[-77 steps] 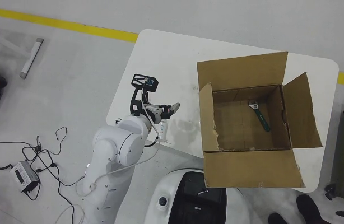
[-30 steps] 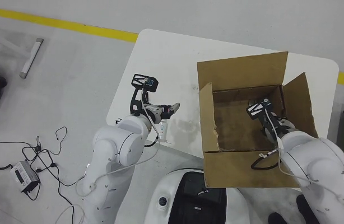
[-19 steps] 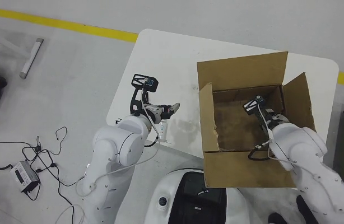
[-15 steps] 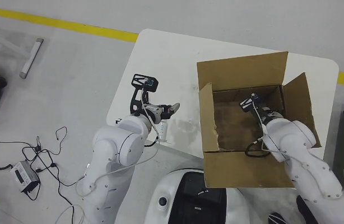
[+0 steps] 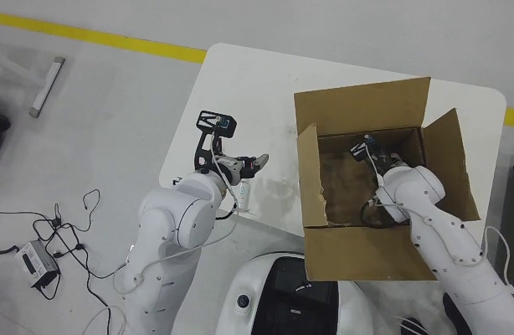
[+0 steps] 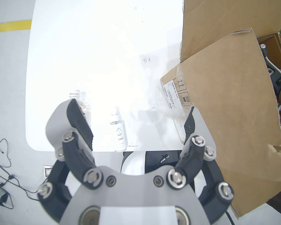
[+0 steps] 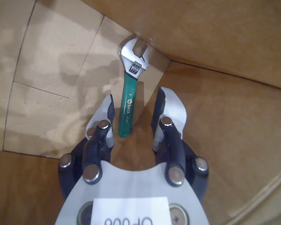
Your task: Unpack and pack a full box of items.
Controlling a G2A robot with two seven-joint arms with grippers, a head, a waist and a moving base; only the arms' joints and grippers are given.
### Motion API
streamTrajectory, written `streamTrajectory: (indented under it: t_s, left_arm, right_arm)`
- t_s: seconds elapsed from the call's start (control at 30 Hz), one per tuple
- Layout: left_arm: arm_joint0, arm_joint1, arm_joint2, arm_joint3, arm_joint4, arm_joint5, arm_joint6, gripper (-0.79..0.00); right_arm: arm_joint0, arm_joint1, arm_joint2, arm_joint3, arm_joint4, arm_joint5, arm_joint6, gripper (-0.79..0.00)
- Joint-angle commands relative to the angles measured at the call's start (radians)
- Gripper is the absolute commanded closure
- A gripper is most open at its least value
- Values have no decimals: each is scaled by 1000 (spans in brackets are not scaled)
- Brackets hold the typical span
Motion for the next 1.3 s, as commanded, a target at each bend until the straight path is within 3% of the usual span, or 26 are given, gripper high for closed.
streamTrajectory:
  t_s: [0.0,0.37,0.73,0.83,0.9,0.93,0.97,1.27]
  left_arm:
    - [0,0,0,0,0,0,0,-785]
    - [0,0,0,0,0,0,0,-785]
    - [0,0,0,0,0,0,0,-785]
    - [0,0,0,0,0,0,0,-785]
    - [0,0,0,0,0,0,0,-785]
    - [0,0,0,0,0,0,0,-785]
    - [0,0,0,0,0,0,0,-785]
    - [0,0,0,0,0,0,0,-785]
  right_arm:
    - [4,-4,-3,17,-1,1,-5,-385]
    - [21,-34,-13,100,0,58,-23,-305]
    - [36,-59,-11,160,22,66,-29,-299]
    - [36,-63,-5,167,33,61,-28,-231]
    - [34,-66,2,169,40,58,-31,-111]
    - [33,-67,4,169,40,56,-30,-99]
    - [31,-68,8,169,47,55,-33,0]
    - [1,-71,51,95,90,28,-35,0]
